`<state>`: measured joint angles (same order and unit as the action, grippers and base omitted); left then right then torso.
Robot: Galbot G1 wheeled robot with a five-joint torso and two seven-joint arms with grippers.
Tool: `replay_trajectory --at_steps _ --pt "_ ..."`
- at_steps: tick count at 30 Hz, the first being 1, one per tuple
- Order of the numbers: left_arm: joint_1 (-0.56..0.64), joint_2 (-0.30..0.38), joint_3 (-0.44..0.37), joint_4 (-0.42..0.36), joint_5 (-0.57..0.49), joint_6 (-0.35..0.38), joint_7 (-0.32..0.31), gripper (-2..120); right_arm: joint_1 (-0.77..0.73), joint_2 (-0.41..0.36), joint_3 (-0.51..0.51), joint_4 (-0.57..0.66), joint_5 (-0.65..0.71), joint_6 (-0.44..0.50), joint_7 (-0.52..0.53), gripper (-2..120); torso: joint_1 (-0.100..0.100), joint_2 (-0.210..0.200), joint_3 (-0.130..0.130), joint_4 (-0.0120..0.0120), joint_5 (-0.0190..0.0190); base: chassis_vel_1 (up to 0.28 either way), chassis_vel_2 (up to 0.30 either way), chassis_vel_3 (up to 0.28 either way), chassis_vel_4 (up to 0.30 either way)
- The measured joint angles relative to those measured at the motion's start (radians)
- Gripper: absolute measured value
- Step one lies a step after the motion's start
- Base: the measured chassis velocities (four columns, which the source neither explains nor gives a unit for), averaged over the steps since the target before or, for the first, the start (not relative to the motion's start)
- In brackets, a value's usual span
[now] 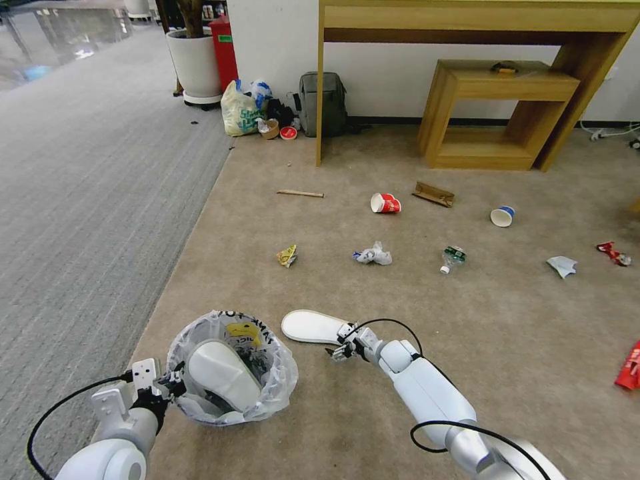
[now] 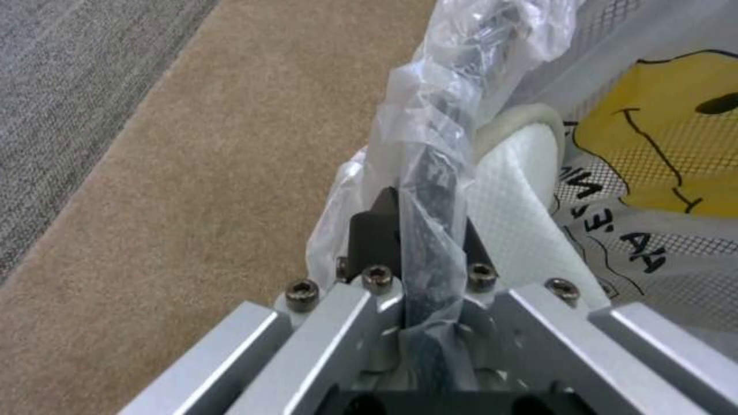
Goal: Pick up the trash bin and place the garbage on the floor into it.
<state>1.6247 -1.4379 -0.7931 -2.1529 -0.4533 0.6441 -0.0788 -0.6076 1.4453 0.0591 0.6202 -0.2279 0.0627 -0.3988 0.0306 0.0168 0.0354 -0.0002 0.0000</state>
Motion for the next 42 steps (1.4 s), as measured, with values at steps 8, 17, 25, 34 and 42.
replay_trajectory --at_steps 8,17,25,34,42 --pt "0.003 0.001 -0.001 0.003 0.002 -0.002 0.003 0 0.009 0.013 0.009 -0.032 -0.002 0.005 0.040 100 0.000 0.000 0.000 0.0000 0.0000 0.000 0.000 0.000 0.000" --pt "0.004 0.003 0.001 0.000 0.004 -0.002 0.003 0 0.023 0.032 0.020 -0.078 -0.001 0.007 0.055 80 0.000 0.000 0.000 -0.0001 0.0000 0.000 0.000 0.000 0.000" --pt "0.006 0.003 0.003 -0.009 0.005 -0.002 0.001 0 0.034 0.041 0.031 -0.104 0.041 -0.003 0.055 51 0.000 0.000 0.000 0.0000 0.0000 0.000 0.000 0.000 0.000" --pt "0.009 0.003 0.002 -0.014 0.006 -0.002 0.000 0 0.025 0.030 0.033 -0.082 0.053 -0.007 0.073 22 0.000 0.000 0.000 -0.0001 -0.0001 0.000 0.000 0.000 0.000" --pt "0.011 0.001 0.003 -0.022 0.008 -0.002 0.001 0 -0.018 0.001 0.034 0.012 0.033 -0.016 0.121 2 0.000 0.000 0.000 0.0001 0.0001 0.000 0.000 0.000 0.000"
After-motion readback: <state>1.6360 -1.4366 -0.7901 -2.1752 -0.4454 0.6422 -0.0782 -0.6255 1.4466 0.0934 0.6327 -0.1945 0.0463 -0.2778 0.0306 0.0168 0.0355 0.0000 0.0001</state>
